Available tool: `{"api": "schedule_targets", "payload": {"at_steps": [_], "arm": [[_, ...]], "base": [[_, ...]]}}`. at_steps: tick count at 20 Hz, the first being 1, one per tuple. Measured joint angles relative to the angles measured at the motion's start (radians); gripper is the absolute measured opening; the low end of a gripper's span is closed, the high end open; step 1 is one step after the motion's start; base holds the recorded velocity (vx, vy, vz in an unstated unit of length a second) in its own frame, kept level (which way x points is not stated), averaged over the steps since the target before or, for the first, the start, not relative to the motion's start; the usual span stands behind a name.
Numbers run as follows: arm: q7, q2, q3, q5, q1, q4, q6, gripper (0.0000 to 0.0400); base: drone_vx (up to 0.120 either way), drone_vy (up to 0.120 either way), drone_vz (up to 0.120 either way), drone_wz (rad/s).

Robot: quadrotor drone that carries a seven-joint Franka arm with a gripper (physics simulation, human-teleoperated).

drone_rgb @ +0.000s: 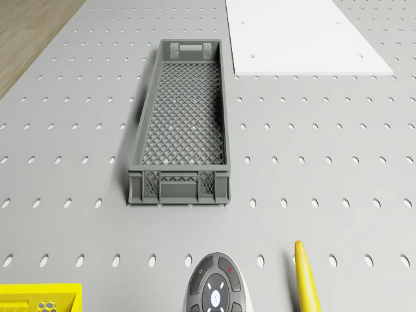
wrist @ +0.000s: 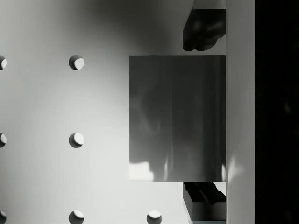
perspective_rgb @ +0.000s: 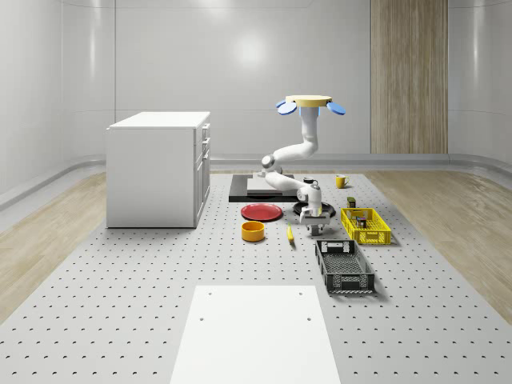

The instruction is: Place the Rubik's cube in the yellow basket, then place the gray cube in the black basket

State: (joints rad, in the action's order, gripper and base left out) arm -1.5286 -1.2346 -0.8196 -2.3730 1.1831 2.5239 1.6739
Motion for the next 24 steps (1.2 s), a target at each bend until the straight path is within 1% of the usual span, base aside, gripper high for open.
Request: {"api": "schedule_targets", "payload": {"at_steps": [1,3,5,7,11,18,22,24], "arm": [[0.0,0.001,0.0,0.0,0.0,0.0,0.0,0.0341],[0.001,0.002,0.0,-0.001,-0.001,-0.001,-0.001,0.0305],[0.002,0.003,0.0,-0.001,-0.001,-0.001,-0.002,0.0284],[0.003,0.004,0.0,-0.002,-0.002,-0.001,-0.003,0.027],[0.004,0.006,0.001,-0.003,-0.004,-0.001,-0.004,0.0258],[0.007,0.009,0.001,-0.005,-0.007,0.0,-0.008,0.0252],[0.005,0.004,-0.015,0.01,-0.014,0.021,-0.025,0.0251],[0.004,0.0,-0.029,0.022,-0.018,0.037,-0.038,0.025]], "base": [[0.0,0.0,0.0,0.0],[0.0,0.0,0.0,0.0],[0.0,0.0,0.0,0.0],[0.0,0.0,0.0,0.0],[0.0,0.0,0.0,0.0],[0.0,0.0,0.0,0.0],[0.0,0.0,0.0,0.0],[0.0,0.0,0.12,0.0]]}}
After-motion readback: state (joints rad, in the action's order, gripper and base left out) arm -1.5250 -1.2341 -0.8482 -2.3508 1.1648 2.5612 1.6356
